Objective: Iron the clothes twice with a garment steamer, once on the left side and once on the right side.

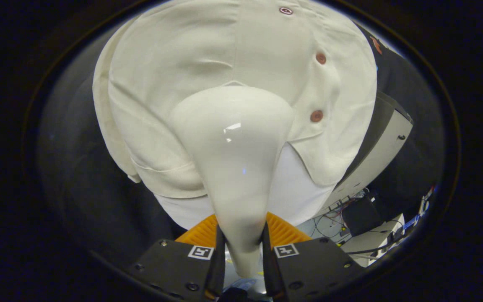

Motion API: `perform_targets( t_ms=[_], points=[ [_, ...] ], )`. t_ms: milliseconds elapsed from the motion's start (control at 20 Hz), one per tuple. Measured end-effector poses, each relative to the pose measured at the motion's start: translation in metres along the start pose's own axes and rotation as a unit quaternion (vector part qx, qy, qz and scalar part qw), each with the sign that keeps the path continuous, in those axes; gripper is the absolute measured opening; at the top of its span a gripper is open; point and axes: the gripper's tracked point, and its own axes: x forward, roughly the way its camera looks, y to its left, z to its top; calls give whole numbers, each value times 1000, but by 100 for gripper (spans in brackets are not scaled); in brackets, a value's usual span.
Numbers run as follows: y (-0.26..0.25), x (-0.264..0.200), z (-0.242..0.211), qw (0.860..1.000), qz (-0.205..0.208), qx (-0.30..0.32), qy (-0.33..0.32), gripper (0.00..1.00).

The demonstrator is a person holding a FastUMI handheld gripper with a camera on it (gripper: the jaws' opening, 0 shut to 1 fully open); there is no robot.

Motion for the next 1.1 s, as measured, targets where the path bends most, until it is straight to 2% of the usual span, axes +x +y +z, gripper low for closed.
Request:
perform_targets(
  t_ms=[150,300,750,1100],
  points=[
    [-7,-11,-6,1000,-10,-11,17,38],
    [-16,-35,5,1000,-4,3,-10,38],
    [-79,-127,89,992,-39,46,-109,38],
    [-129,-153,162,980,-47,65,-184,37]
  ],
)
